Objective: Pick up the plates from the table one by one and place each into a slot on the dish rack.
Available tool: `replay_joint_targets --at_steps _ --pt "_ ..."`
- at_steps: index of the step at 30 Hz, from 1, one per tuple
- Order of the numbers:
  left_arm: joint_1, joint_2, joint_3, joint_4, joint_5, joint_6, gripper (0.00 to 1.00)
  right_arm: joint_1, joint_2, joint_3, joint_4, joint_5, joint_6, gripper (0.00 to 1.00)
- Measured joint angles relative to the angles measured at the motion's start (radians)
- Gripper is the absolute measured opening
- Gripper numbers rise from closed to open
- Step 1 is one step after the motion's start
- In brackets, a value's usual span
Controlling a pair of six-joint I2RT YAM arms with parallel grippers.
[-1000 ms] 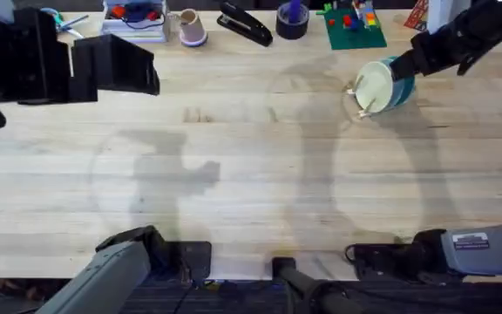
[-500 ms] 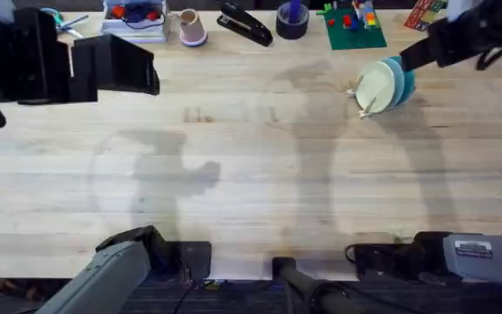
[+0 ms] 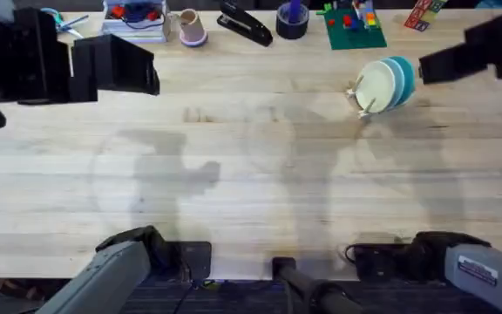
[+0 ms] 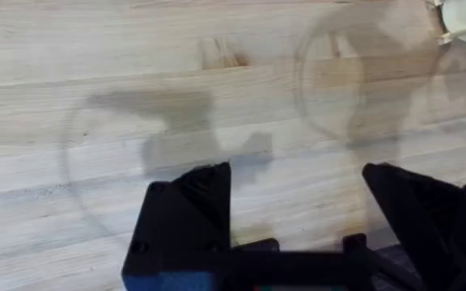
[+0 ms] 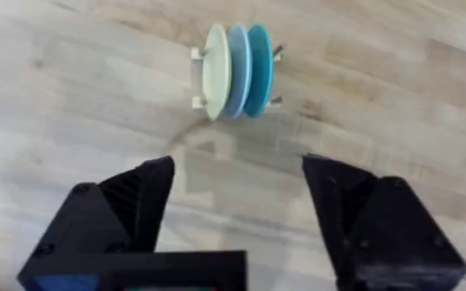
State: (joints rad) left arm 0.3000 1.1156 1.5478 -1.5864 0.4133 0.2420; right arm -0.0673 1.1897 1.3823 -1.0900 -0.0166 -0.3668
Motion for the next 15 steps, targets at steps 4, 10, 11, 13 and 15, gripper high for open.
replay_joint_targets --at_steps 4,10,11,13,15 --pt "0.000 0.000 0.000 0.000 0.000 0.000 0.994 0.000 -0.096 0.000 -0.067 0.000 0.000 0.994" --pt "0.000 0.000 0.000 0.000 0.000 0.000 0.993 0.000 -0.212 0.000 -0.101 0.000 0.002 0.994" --pt "0.000 0.000 0.000 0.000 0.000 0.000 0.993 0.000 -0.232 0.000 -0.113 0.000 0.004 0.994" --pt "0.000 0.000 0.000 0.000 0.000 0.000 0.993 0.000 -0.268 0.000 -0.147 0.000 0.008 0.995" --pt "0.000 0.000 0.000 0.000 0.000 0.000 0.993 0.000 -0.300 0.000 -0.163 0.000 0.009 0.994"
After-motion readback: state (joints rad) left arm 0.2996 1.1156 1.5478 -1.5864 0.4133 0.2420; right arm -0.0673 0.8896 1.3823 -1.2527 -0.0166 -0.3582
